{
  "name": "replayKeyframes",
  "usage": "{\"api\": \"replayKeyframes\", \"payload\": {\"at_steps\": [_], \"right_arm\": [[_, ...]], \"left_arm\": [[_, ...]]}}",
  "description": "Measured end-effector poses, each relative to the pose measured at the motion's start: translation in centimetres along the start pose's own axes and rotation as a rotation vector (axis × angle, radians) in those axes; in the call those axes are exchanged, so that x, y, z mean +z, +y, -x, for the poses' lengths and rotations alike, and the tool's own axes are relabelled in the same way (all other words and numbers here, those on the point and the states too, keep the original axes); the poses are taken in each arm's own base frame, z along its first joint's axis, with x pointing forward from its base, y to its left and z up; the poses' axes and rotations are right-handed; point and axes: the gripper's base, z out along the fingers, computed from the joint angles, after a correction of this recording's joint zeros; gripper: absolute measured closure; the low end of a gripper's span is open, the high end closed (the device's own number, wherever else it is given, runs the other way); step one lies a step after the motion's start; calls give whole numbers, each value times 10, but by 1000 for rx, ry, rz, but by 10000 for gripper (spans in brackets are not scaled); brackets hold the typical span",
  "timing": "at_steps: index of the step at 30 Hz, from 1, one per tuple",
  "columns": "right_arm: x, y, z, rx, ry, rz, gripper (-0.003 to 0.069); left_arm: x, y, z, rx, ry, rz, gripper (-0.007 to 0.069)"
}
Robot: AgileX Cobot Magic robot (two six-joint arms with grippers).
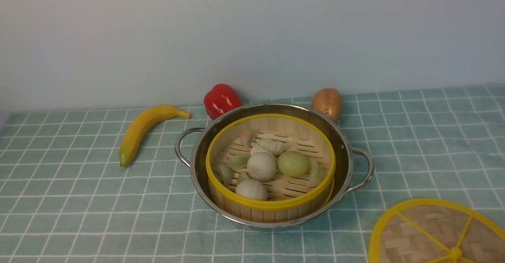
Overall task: Place the steamer in the pot on the blue tablecloth, and put the lid on the steamer.
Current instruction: 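Move the gripper down to the bamboo steamer lid and grasp its center knob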
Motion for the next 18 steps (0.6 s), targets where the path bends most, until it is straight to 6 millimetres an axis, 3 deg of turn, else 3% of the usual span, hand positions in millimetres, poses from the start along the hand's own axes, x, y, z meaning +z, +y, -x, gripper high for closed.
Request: {"api": "replayKeyframes", "payload": {"at_steps": [18], "right_arm": [[0,0,0,-4,0,0,416]], "left_arm": [[0,0,0,0,0,0,382]]}}
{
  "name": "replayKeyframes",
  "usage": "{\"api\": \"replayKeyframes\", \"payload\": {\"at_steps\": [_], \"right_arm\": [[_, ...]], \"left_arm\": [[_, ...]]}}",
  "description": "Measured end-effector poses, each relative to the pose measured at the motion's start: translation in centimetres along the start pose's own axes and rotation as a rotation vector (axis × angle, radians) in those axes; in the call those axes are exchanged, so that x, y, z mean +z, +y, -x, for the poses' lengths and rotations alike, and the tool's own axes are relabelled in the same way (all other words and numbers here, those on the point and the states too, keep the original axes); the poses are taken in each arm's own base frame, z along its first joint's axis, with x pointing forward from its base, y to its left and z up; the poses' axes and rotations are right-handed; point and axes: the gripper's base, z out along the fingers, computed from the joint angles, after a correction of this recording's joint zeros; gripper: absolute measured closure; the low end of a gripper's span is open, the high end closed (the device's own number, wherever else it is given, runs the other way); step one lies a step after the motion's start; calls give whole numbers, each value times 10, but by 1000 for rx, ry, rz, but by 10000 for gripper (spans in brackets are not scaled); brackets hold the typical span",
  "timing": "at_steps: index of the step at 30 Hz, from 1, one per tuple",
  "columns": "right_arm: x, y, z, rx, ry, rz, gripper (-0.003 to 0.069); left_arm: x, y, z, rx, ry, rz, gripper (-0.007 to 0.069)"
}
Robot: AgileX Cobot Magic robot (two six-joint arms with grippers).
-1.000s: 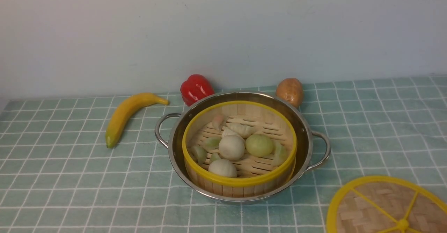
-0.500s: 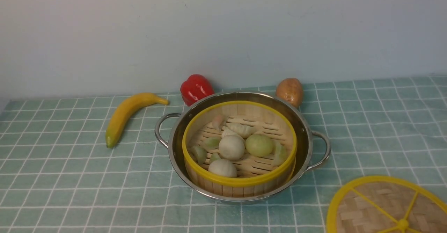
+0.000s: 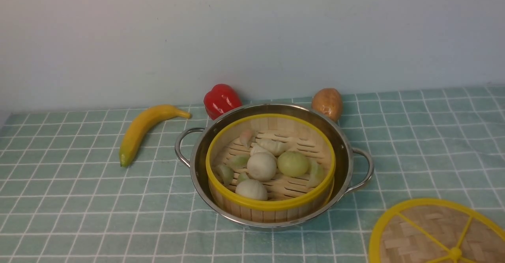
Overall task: Place the steamer in the pot on the blue tablecloth, and put the lid on the steamer.
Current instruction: 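Move the gripper down to the bamboo steamer lid and grasp its center knob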
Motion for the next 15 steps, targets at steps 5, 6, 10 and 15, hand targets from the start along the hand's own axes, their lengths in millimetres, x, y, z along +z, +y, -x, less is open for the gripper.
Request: {"api": "replayKeyframes", "payload": {"at_steps": [5,6,10,15], "right_arm": [[-1,1,6,31,-49,13,416],[-2,3,11,38,-60,18,416],[-19,14,57,38,-98,41,416],[-29,24,96,37,-5,47,416]], "left_arm": [[0,0,0,0,0,0,382],[0,0,0,0,0,0,382],[0,0,0,0,0,0,382],[0,0,0,0,0,0,382]]}}
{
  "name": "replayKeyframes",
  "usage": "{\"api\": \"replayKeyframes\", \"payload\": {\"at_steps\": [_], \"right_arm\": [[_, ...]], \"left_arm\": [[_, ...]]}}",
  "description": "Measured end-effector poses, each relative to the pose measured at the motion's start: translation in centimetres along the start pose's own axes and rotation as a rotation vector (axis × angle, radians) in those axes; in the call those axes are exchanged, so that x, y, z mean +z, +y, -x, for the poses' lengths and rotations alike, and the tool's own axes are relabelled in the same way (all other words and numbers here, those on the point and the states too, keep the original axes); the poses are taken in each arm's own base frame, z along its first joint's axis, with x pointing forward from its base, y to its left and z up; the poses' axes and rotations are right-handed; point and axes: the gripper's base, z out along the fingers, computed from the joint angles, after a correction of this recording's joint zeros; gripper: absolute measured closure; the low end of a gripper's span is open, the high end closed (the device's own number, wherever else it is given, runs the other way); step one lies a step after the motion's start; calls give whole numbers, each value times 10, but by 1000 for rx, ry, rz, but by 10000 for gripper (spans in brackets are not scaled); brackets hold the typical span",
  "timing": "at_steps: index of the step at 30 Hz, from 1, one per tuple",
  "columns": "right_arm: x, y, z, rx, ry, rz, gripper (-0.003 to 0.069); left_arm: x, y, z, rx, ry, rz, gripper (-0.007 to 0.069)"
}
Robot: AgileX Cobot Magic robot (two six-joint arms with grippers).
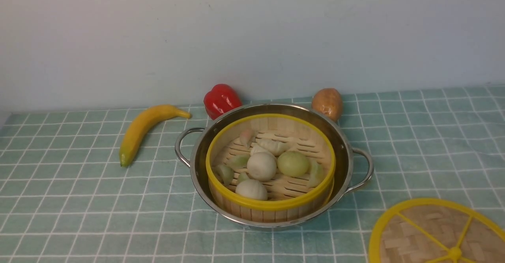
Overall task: Place the steamer in the pot on the blue tablecloth, and put the lid on the steamer.
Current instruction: 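Move the gripper down to the bamboo steamer lid and grasp its center knob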
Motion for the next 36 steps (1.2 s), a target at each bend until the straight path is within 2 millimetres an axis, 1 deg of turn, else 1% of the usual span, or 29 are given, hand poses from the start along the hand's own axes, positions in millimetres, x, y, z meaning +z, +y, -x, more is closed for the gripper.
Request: {"api": "replayKeyframes", "payload": {"at_steps": [2,3,4,5,7,8,9,11,12,13,15,16,18,19,21,23,24,26,28,29,30,31,33,35,36], "right_arm": [[-1,2,7,5,24,2,416],[-1,4,11,11,41,5,416],[-1,8,21,37,47,21,416],[-1,9,23,41,43,25,416],[1,14,32,101,41,61,416],[4,18,35,147,54,91,416],[5,19,36,158,64,101,416],[9,22,38,128,112,113,416],[11,23,39,88,160,116,416],[16,25,38,19,247,120,416],[20,25,40,-24,303,122,416],[27,27,42,-105,420,130,416],[40,26,43,-175,552,134,416],[51,26,45,-197,629,132,416],[67,24,47,-227,715,127,416],[92,21,43,-234,825,124,416],[106,20,40,-224,885,122,416],[126,17,32,-201,983,121,416],[137,16,26,-185,1042,122,416],[152,13,15,-160,1126,119,416],[153,12,14,-157,1134,118,416],[166,9,3,-135,1198,108,413],[180,4,-10,-111,1258,85,405],[188,3,-19,-101,1293,74,396],[189,2,-20,-99,1297,72,395]], "left_arm": [[0,0,0,0,0,0,382],[0,0,0,0,0,0,382],[0,0,0,0,0,0,382],[0,0,0,1,0,0,382],[0,0,0,3,0,0,382],[0,0,0,3,0,0,382],[0,0,0,4,0,0,382],[0,0,0,4,0,0,382],[0,0,0,4,0,0,382],[0,0,0,4,0,0,382],[0,0,0,4,0,0,382],[0,0,0,4,0,0,382],[0,0,0,4,0,0,382],[0,0,0,4,0,0,382],[0,0,0,4,0,0,382],[0,0,0,4,0,0,382],[0,0,0,4,0,0,382],[0,0,0,4,0,0,382],[0,0,0,4,0,0,382],[0,0,0,5,0,0,382],[0,0,0,5,0,0,382],[0,0,0,5,0,0,382],[0,0,0,5,0,0,382],[0,0,0,5,0,0,382],[0,0,0,5,0,0,382]]}}
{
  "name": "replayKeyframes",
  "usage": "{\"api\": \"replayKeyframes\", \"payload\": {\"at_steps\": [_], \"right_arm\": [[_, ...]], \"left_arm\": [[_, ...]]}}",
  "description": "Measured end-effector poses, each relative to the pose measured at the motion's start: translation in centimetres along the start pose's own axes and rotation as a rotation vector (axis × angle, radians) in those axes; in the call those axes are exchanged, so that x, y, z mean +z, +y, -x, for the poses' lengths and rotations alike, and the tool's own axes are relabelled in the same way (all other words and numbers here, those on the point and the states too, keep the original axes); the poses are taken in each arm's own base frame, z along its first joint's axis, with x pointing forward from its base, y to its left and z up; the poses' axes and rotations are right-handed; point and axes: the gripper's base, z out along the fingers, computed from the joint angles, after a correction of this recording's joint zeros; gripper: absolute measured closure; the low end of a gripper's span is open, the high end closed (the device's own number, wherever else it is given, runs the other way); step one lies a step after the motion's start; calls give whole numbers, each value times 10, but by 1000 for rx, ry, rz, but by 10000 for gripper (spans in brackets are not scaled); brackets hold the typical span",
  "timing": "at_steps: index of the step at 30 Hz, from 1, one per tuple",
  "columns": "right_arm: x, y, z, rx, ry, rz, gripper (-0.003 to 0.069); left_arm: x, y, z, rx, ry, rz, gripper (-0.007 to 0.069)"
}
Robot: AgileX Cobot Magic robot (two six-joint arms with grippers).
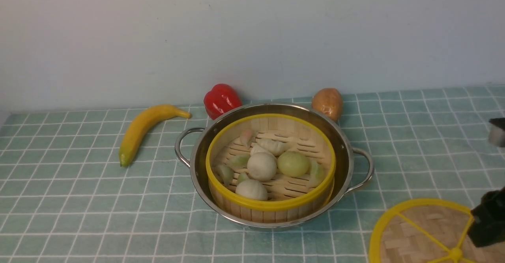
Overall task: Place the steamer in the pot on the blue tablecloth, and put the lid on the steamer.
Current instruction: 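Move the gripper down to the bamboo steamer lid and grasp its center knob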
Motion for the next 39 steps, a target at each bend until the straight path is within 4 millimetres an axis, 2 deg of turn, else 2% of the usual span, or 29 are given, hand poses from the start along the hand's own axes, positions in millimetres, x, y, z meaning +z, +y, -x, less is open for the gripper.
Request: {"api": "replayKeyframes", "payload": {"at_steps": [5,7,10,15,25,30,31,33,39], "right_arm": [[27,9,8,-76,95,-31,386],[40,17,11,-133,130,-90,384],[49,21,15,-160,128,-177,384],[55,22,19,-171,106,-232,384],[72,19,23,-159,155,-234,384],[77,18,23,-146,171,-227,443],[78,18,24,-140,175,-226,490],[78,19,24,-139,179,-226,513],[77,20,25,-126,164,-218,513]], "left_arm": [[0,0,0,1,0,0,382],[0,0,0,0,0,0,382],[0,0,0,0,0,0,382],[0,0,0,1,0,0,382],[0,0,0,1,0,0,382],[0,0,0,1,0,0,382],[0,0,0,1,0,0,382],[0,0,0,1,0,0,382],[0,0,0,1,0,0,382]]}}
